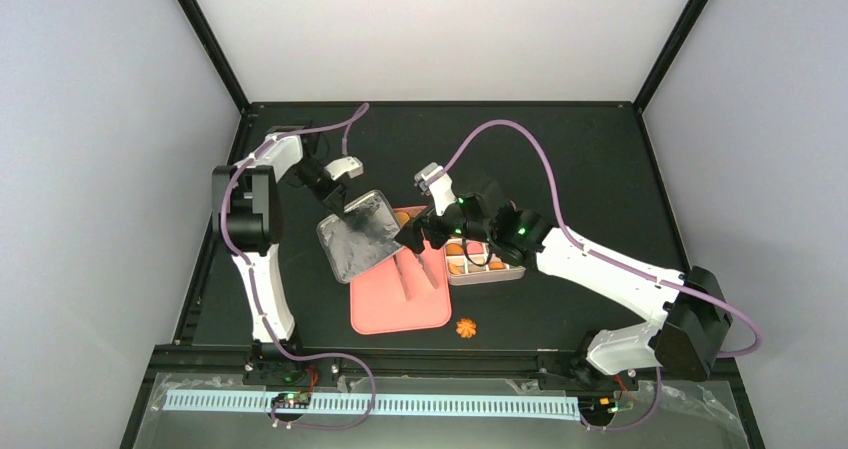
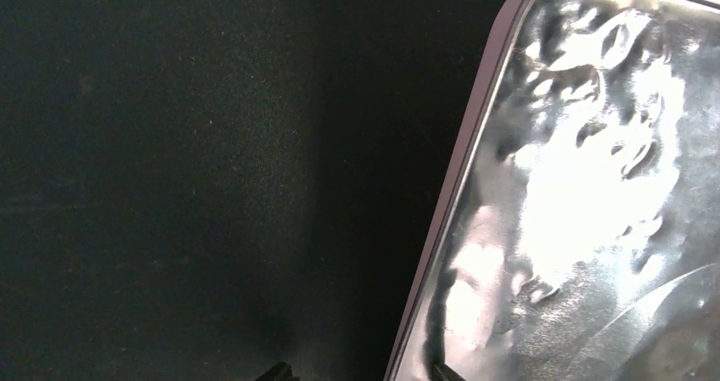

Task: Pack the cookies
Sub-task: Pick up the box lid from the plate.

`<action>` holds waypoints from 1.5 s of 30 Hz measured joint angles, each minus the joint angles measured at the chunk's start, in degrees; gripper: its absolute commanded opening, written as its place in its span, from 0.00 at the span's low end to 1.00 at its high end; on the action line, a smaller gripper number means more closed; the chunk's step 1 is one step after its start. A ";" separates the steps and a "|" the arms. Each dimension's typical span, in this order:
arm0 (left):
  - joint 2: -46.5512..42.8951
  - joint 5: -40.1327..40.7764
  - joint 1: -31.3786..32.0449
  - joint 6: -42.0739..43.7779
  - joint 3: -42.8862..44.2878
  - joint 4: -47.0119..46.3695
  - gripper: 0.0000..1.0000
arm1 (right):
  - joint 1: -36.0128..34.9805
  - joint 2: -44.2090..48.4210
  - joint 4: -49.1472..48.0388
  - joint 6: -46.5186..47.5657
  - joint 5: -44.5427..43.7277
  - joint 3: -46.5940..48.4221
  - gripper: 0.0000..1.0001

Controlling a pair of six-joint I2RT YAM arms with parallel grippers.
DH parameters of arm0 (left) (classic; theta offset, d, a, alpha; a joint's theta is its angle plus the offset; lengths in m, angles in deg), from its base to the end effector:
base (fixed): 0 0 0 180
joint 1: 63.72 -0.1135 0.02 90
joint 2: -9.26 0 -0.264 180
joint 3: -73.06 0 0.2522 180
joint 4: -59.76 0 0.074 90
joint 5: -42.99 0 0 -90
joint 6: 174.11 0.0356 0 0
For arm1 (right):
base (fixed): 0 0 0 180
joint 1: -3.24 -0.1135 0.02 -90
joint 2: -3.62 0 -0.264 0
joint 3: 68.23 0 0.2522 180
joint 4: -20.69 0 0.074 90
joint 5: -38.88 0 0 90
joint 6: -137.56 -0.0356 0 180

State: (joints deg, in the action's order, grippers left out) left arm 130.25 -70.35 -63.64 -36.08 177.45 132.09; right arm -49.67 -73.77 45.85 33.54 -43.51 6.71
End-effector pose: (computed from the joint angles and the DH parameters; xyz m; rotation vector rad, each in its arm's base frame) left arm 0.3996 -0.0147 0.1611 1.1916 2.6558 -0.5383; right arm 0.1839 0.2511 0.3097 -0.8009 2.0073 0.8408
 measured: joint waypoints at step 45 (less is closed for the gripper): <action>-3.06 1.90 1.92 4.85 -0.98 1.64 0.43 | 0.22 -1.53 1.64 -0.31 -1.46 0.26 1.00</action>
State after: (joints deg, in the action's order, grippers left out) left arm 127.19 -68.44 -61.72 -31.22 176.47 133.73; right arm -49.45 -75.30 47.49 33.23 -44.97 6.98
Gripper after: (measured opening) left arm 0.519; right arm 0.996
